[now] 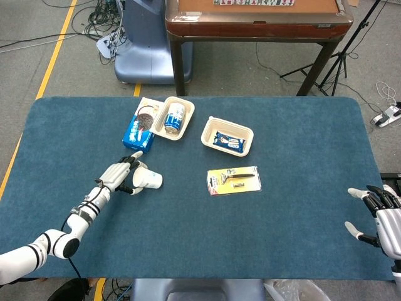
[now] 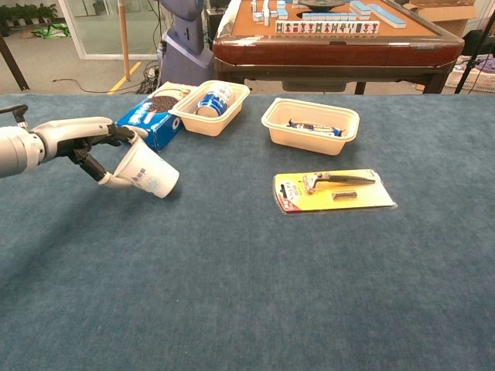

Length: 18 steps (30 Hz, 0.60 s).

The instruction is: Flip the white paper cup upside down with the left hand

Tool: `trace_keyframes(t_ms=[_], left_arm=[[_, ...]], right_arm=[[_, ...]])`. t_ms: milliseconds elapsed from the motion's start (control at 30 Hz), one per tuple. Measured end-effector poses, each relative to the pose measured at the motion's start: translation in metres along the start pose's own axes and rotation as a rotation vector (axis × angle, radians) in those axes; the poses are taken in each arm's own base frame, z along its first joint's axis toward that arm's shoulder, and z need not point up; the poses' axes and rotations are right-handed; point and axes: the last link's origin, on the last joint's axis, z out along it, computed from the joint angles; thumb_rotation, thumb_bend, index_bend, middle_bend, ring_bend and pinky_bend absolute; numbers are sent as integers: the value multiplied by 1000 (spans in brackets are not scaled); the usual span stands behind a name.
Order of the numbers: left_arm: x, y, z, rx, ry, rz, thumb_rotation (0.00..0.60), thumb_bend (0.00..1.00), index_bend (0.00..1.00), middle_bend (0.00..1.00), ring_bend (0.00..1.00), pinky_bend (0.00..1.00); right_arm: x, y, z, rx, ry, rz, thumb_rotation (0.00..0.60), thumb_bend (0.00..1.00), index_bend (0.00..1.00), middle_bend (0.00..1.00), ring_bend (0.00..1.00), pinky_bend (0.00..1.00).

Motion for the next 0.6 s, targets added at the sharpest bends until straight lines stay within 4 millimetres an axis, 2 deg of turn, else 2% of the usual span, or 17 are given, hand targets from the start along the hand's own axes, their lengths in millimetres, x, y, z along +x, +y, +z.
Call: trace_keyframes(t_ms=[100, 200, 333, 600], left_arm=[[6, -4, -3, 1, 5, 65, 600, 224, 29, 0, 0, 0], [13, -1, -7, -8, 9, 111, 600, 224, 14, 0, 0, 0], [20, 8, -13, -23, 5, 168, 600, 223, 31, 0, 0, 0], [24, 25, -13, -16, 3, 313, 600, 224, 144, 0, 0, 0]], right_arm=[[0, 0, 0, 2, 2, 0, 600, 193, 279, 320, 151, 195], [0, 0, -1, 0, 3, 1, 600, 193, 278, 320, 151, 194], [0, 1, -1, -3, 3, 5, 600, 185, 278, 320, 151, 194], [-2, 1, 0, 0, -3, 6, 600, 185, 279, 320, 151, 194]])
